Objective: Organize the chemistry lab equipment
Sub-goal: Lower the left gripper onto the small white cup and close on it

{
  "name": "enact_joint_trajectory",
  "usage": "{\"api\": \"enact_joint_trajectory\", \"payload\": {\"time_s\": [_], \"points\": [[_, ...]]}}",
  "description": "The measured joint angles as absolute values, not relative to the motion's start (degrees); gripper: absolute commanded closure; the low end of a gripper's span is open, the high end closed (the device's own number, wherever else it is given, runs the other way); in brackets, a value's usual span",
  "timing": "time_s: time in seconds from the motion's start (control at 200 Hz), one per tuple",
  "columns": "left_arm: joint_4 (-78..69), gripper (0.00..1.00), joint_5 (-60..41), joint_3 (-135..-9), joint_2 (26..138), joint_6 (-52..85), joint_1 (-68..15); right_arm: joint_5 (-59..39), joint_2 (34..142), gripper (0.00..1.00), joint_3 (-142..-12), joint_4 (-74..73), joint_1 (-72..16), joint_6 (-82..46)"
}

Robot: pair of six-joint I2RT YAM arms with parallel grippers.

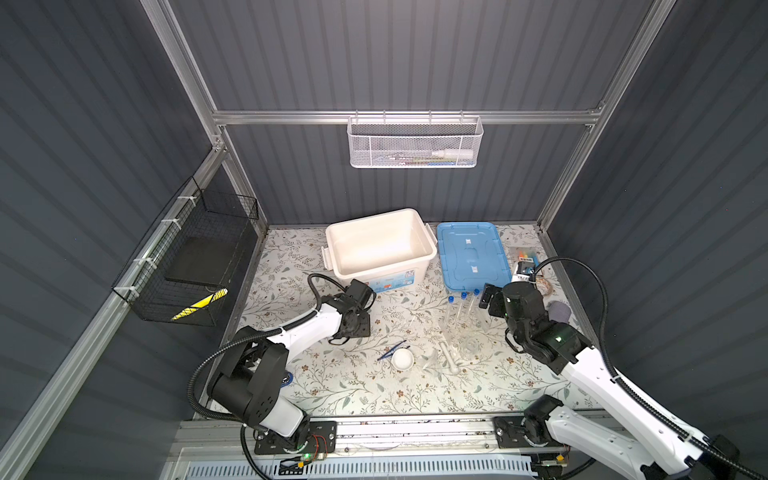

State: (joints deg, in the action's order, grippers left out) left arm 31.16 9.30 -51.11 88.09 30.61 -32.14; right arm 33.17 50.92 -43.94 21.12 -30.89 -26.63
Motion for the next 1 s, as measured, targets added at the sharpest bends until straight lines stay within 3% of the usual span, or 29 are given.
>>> {"api": "enact_joint_trajectory", "payload": {"time_s": [0.48,1.001], "points": [[30.8,0.41,9.4,-51.9,89.3,29.3,-32.1,33.1,50.3,0.01,-43.9,21.1,-30.9,-27.0],[30.7,0.54,9.5,-52.5,90.5,27.3,-31.9,32.2,49.9,0.01,-43.9,21.2,-30.7,-27.0]]}}
